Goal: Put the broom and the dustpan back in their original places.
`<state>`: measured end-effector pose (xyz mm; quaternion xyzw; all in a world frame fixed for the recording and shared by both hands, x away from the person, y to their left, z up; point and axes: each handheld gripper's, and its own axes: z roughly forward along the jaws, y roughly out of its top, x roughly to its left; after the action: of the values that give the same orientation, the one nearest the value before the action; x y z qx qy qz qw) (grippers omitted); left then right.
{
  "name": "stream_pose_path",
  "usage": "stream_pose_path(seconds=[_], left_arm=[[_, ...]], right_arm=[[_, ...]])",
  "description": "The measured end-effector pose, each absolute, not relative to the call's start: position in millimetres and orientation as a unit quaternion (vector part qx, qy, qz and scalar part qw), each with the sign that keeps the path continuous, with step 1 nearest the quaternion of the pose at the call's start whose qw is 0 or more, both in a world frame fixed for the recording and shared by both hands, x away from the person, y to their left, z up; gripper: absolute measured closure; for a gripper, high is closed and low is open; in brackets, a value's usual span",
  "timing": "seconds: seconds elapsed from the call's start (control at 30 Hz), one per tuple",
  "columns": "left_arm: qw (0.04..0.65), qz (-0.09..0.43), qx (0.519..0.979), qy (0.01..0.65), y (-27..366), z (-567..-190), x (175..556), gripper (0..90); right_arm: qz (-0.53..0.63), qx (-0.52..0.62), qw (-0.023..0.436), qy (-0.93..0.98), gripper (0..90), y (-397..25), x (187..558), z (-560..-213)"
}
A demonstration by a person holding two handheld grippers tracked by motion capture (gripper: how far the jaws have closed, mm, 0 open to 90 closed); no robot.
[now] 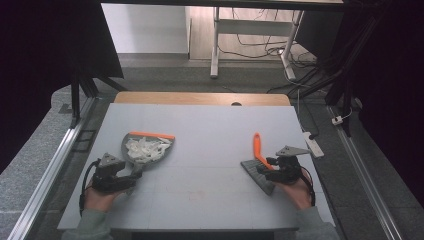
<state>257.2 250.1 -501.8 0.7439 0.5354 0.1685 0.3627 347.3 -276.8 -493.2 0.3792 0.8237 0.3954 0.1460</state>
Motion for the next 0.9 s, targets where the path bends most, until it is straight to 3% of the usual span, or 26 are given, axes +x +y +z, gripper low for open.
stream_pose_path(seconds=[0.43,0.9], left_arm=[[0.377,0.153,0.765,0.500,255,-505,249,28.3],[0.380,0.144,0.766,0.498,255,-507,250,28.1]], right_arm=[[0.421,0.339,0.149,0.828,41.5,-303,314,-498],[0.425,0.332,0.153,0.828,41.5,-308,313,-500]])
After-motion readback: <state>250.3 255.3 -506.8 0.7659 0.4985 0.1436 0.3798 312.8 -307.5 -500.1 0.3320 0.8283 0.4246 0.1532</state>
